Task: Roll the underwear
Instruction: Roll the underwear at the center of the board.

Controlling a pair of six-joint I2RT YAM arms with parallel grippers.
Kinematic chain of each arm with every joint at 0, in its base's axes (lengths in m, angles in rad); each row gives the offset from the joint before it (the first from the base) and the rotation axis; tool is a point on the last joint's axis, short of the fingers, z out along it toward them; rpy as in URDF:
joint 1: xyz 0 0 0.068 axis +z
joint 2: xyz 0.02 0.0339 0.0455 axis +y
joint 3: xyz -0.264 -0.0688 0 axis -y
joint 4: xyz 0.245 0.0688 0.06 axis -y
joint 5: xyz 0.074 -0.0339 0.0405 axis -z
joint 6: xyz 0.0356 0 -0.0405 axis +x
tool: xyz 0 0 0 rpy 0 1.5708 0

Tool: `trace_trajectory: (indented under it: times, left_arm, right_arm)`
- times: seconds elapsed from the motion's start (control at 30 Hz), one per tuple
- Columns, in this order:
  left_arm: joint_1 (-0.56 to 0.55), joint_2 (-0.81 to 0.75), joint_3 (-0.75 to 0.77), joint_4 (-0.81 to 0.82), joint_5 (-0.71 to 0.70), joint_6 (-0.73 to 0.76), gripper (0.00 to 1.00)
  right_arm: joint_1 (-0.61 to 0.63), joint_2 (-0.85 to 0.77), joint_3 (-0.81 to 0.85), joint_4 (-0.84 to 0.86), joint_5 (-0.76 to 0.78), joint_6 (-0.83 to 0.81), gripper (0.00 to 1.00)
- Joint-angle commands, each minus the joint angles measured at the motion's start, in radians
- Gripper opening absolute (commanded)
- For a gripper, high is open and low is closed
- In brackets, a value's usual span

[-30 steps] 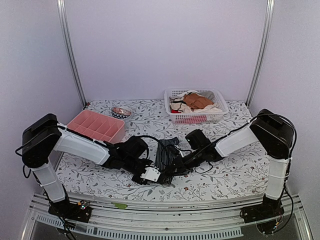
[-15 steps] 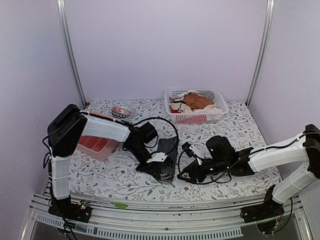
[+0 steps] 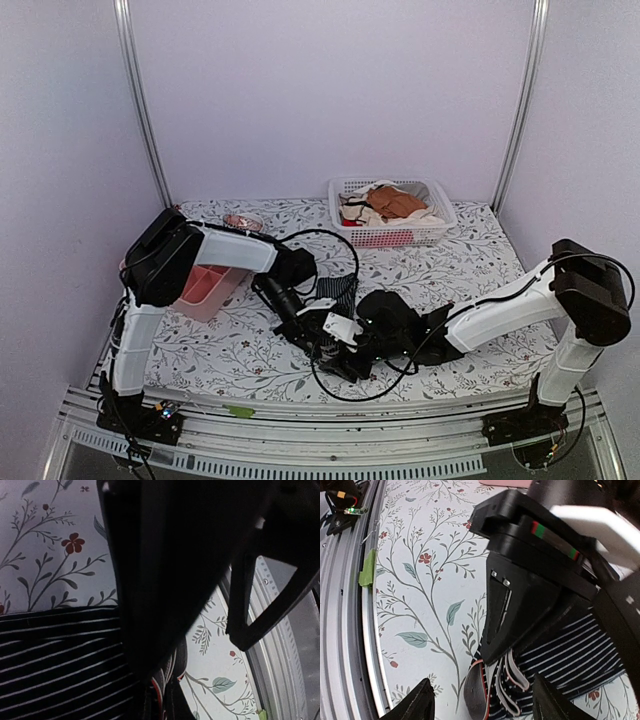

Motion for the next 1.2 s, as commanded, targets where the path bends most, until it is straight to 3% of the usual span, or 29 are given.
trace_trajectory:
  times: [0.0, 0.13, 0.23, 0.53, 0.67, 0.7, 0.87, 1.0, 1.17]
  left_arm:
    - [0.001, 0.050, -0.001, -0.081, -0.038, 0.010, 0.00]
    - [0.003, 0.055, 0.005, -0.081, -0.031, 0.007, 0.00]
    - [0.005, 0.058, 0.008, -0.081, -0.030, 0.008, 0.00]
    - [0.012, 0.060, 0.016, -0.084, -0.036, 0.013, 0.00]
    - [0.013, 0.056, 0.018, -0.084, -0.033, 0.019, 0.00]
    - [0.015, 0.054, 0.019, -0.084, -0.032, 0.020, 0.02]
    - [0.053, -0.023, -0.015, -0.046, -0.003, 0.000, 0.30]
    - [0.140, -0.190, -0.151, 0.135, 0.051, -0.112, 0.50]
    - [0.211, -0.456, -0.405, 0.416, 0.011, -0.238, 0.55]
  right_arm:
    - [0.048, 0.067, 0.052, 0.034, 0.088, -0.134, 0.70]
    - [0.063, 0.109, 0.065, 0.038, 0.114, -0.166, 0.74]
    - [0.068, 0.139, 0.076, 0.029, 0.114, -0.198, 0.70]
    - [0.071, 0.193, 0.099, -0.045, 0.159, -0.232, 0.36]
    - [0.071, 0.200, 0.099, -0.083, 0.167, -0.235, 0.07]
    - [0.071, 0.199, 0.102, -0.095, 0.160, -0.234, 0.00]
    - [0.057, 0.154, 0.096, -0.125, 0.062, -0.162, 0.00]
    - [0.016, 0.114, 0.082, -0.120, -0.073, -0.063, 0.00]
    - [-0.067, 0.124, 0.094, -0.102, -0.257, 0.065, 0.00]
